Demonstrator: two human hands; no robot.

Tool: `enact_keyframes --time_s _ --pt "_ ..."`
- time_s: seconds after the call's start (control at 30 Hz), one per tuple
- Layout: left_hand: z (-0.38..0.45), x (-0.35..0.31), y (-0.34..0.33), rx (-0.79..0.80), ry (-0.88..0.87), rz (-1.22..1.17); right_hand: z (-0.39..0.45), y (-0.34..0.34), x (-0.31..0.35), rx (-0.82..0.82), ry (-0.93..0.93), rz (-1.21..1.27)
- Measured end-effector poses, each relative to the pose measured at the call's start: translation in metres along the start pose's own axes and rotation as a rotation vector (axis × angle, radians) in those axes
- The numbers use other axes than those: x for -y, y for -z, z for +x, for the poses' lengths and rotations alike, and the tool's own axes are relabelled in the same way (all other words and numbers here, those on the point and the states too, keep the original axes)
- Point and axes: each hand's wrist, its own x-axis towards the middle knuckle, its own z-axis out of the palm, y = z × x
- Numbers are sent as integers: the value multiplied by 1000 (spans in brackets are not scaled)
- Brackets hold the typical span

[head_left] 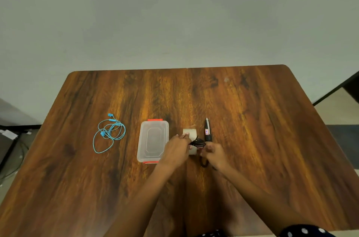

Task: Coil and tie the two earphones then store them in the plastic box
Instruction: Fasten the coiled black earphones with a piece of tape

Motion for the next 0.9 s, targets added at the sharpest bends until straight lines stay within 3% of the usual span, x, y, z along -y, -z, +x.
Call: enact_keyframes --time_s 0.17,0.47,0.7,0.9 --pt "-1 -3 -3 -3 30 36 27 15 21 -151 90 -81" --pt "-7 -6 -2 -14 -6 105 79 12 52 147 39 -229" --pt "-5 -3 -9 -63 -15 106 84 17 56 186 112 -340" --pt "4 -4 -4 -57 -80 93 72 17 57 96 240 -453"
